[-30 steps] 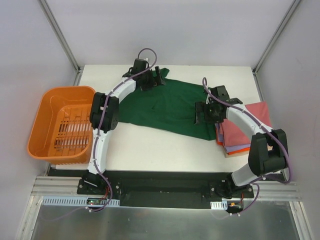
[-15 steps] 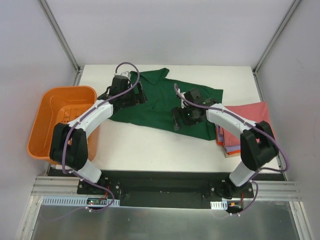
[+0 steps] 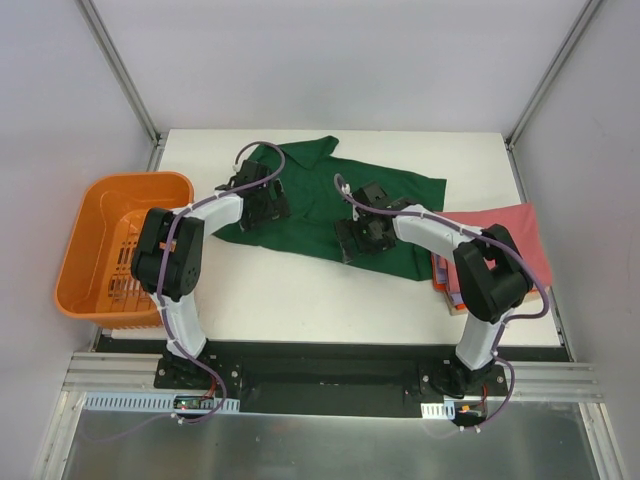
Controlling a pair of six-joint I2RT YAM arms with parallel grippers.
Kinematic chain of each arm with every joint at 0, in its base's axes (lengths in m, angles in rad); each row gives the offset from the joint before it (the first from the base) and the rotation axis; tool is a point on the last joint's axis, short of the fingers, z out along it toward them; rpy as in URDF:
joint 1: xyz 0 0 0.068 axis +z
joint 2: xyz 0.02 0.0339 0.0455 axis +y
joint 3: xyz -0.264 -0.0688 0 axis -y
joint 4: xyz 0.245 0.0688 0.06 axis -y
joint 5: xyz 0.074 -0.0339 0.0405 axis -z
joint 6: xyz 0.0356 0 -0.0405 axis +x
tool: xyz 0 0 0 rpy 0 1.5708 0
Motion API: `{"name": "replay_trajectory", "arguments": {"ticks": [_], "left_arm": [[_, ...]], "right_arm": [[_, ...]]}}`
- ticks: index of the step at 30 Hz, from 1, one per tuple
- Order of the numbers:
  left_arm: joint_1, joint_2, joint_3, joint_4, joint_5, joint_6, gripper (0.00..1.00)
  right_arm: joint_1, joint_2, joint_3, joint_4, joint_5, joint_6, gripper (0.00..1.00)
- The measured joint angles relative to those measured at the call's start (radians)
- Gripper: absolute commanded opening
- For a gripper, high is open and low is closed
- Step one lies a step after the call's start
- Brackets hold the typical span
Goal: Fold and stack the t-shirts
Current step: Fold the flattened tshirt in 1/3 of the way
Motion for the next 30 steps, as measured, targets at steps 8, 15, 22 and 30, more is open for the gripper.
{"name": "replay_trajectory", "arguments": {"ticks": [8, 15, 22, 30], "left_arm": [[0.003, 0.021, -0.002, -0.046, 0.0, -0.048, 0.99], [0.001, -0.113, -0.156, -0.073, 0.001, -0.092, 0.99], [-0.024, -0.222, -0.269, -0.111, -0.002, -0.135, 0.99], [-0.064, -0.352, -0.394, -0.14, -0.005, -0.186, 0.99]], "right_arm": [[0.0, 0.021, 0.002, -0.005, 0.093, 0.03, 0.96], [-0.006, -0.011, -0.06, -0.004, 0.188, 0.149, 0.96], [-0.01, -0.069, -0.138, 0.002, 0.211, 0.237, 0.96], [-0.001, -0.131, -0.24, 0.009, 0.213, 0.27, 0.96]]}}
